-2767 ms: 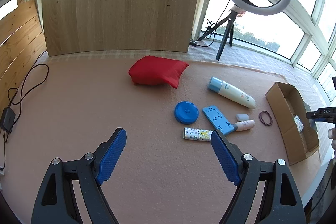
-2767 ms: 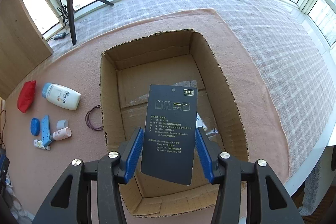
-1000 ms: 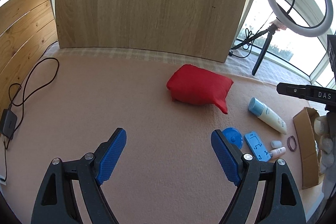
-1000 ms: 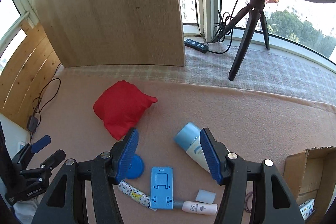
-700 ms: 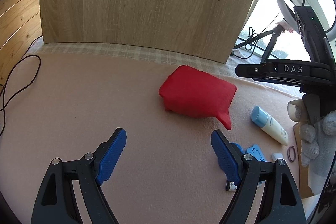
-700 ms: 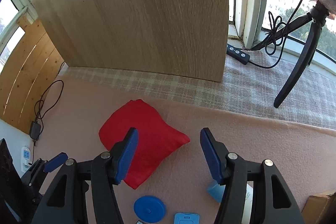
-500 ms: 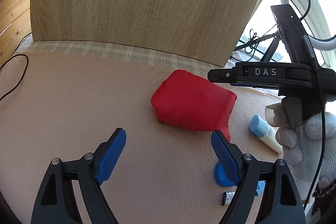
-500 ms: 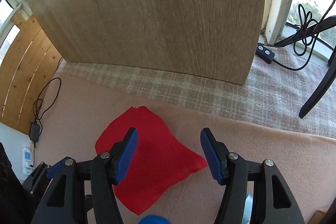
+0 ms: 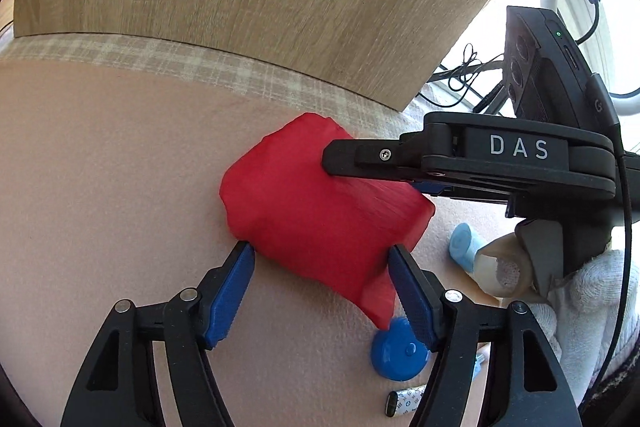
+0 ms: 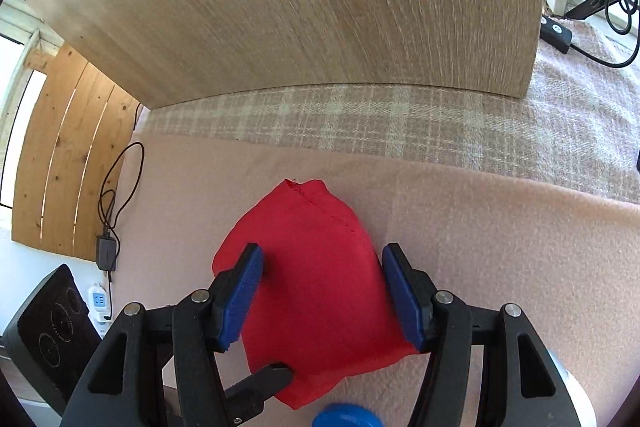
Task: Organize objects
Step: 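Move the right gripper to the red cushion and close on it, then lift the red cushion with the right gripper and carry it over the box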
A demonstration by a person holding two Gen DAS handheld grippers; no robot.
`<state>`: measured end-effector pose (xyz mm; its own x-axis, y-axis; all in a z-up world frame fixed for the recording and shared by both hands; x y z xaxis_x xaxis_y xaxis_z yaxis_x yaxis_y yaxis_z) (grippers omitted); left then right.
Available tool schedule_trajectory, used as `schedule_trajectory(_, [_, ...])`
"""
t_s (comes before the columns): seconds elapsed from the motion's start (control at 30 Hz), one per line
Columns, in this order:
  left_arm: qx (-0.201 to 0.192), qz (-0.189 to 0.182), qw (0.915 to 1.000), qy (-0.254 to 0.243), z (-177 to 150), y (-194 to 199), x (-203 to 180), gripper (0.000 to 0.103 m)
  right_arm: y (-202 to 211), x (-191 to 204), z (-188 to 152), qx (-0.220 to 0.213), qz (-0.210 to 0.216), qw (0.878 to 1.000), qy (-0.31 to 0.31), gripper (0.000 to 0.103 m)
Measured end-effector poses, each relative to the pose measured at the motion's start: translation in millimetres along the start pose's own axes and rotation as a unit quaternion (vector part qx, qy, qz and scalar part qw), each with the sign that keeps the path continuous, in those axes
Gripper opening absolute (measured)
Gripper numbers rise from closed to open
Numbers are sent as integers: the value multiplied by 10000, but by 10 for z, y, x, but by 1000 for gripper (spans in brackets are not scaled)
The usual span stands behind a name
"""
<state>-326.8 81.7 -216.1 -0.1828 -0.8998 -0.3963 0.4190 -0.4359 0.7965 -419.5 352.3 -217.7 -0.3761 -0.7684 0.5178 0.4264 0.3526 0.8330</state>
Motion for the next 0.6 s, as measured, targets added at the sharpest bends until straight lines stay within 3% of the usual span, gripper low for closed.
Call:
schedule_trajectory(0.33, [-268, 17, 9996, -117, -125, 347, -183, 71, 361, 85, -416, -172, 412, 9987, -226, 57])
schedule_trajectory(0.6, [-614, -86, 9943, -866, -337, 864, -1019, 71, 1262, -22, -798, -922, 380, 9945, -328, 57])
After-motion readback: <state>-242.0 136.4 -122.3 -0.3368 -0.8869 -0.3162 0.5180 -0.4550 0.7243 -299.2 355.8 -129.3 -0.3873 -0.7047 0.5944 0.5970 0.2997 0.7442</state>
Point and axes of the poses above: each gripper's, at about its wrist camera, not at the fingertips, and y roughly against the way its jaws point, x to its left, z to its top, the point moved 10 cm from there along -y, roughly the way its jaws point, and after that the axes turned 3 degrees about -y, right-handed, at the moved point
